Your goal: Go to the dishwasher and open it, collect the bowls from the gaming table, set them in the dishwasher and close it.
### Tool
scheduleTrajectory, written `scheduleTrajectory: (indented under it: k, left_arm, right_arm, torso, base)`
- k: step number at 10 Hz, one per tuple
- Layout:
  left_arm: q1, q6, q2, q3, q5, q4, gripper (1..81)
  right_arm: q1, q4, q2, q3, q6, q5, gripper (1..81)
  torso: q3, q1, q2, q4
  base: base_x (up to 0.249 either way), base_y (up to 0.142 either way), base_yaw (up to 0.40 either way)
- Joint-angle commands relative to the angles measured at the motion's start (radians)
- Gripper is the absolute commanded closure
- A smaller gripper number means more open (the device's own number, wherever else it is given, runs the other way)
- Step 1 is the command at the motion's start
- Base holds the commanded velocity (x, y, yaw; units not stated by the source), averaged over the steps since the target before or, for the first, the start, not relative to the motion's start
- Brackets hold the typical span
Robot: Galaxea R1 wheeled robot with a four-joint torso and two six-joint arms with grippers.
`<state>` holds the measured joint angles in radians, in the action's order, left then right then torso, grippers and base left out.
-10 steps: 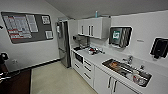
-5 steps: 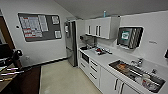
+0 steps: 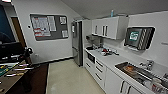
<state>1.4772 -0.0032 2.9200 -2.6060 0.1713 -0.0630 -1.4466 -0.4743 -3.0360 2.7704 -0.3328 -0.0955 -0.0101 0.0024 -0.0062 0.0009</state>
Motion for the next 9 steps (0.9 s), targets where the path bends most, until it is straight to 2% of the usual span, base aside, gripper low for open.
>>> scheduleTrajectory:
  k: [1,9]
  left_arm:
    - [-0.057,0.0,-0.01,0.001,-0.041,0.005,1.0]
    - [-0.057,0.0,-0.011,0.003,-0.041,0.005,1.0]
  right_arm:
    - [0.064,-0.001,0.003,0.001,-0.002,-0.062,1.0]
    - [0.059,-0.003,0.006,0.003,-0.002,-0.055,1.0]
  torso:
    - [0.0,0.0,0.0,0.0]
    - [0.0,0.0,0.0,0.0]
  base:
    - [0.0,0.0,0.198]
    - [0.0,0.0,0.199]
